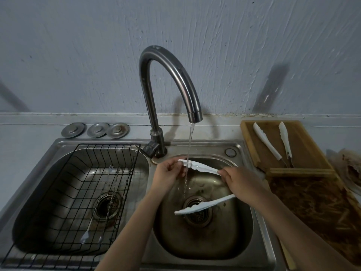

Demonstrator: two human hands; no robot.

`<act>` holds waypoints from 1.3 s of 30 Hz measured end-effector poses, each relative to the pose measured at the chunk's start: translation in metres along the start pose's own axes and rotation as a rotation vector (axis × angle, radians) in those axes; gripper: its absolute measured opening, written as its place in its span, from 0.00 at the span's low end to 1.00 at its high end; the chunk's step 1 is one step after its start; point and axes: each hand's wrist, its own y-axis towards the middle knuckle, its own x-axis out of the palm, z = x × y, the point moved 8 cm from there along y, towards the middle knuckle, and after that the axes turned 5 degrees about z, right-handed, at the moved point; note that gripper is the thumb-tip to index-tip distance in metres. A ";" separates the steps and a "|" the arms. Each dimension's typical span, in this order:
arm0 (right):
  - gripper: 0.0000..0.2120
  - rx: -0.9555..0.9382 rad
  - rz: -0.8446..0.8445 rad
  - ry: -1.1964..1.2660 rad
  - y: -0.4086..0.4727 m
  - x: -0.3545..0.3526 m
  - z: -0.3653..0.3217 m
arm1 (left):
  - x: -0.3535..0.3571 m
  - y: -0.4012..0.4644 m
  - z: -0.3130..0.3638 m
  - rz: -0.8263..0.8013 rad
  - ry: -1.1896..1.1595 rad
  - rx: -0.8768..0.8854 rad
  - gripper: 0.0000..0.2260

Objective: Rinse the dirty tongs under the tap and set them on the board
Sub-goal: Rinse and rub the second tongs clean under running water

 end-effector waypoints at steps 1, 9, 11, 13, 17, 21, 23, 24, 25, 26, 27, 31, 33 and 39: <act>0.20 0.002 -0.008 0.002 0.000 0.000 -0.001 | 0.002 -0.002 0.001 -0.016 -0.019 0.001 0.09; 0.21 0.014 -0.073 0.079 -0.003 0.009 -0.009 | -0.009 -0.006 -0.009 0.177 -0.024 -0.094 0.08; 0.21 0.042 -0.115 0.231 -0.006 0.015 -0.006 | -0.017 -0.005 -0.004 0.218 0.091 -0.045 0.09; 0.25 0.058 -0.120 0.405 -0.009 0.015 -0.005 | -0.026 -0.002 0.001 0.273 0.235 0.021 0.09; 0.40 -0.025 -0.123 0.658 -0.017 0.011 -0.012 | -0.036 -0.003 -0.004 0.352 0.327 -0.006 0.12; 0.31 -0.001 0.038 0.543 -0.023 0.007 -0.006 | -0.024 -0.007 -0.019 0.287 0.230 -0.079 0.12; 0.27 0.051 0.093 0.529 -0.024 0.006 -0.003 | -0.017 -0.006 -0.031 0.267 0.146 -0.166 0.13; 0.26 0.062 0.114 0.503 -0.023 0.004 -0.003 | -0.014 -0.006 -0.037 0.269 0.109 -0.208 0.13; 0.25 0.064 0.125 0.471 -0.023 0.003 -0.004 | -0.010 -0.007 -0.039 0.266 0.066 -0.247 0.12; 0.25 0.063 0.127 0.442 -0.023 0.003 -0.005 | -0.005 -0.008 -0.041 0.259 -0.029 -0.285 0.12; 0.26 0.062 0.124 0.413 -0.022 0.003 -0.006 | 0.003 -0.011 -0.040 0.240 -0.190 -0.331 0.11; 0.26 0.087 0.117 0.298 -0.018 0.009 -0.012 | 0.025 -0.018 -0.031 0.180 -0.646 -0.401 0.12; 0.25 0.112 0.105 0.236 -0.016 0.014 -0.017 | 0.029 -0.017 -0.029 0.174 -0.818 -0.416 0.16; 0.16 -0.103 0.202 -0.172 -0.022 0.014 -0.045 | 0.025 -0.014 -0.042 0.176 -0.731 -0.473 0.14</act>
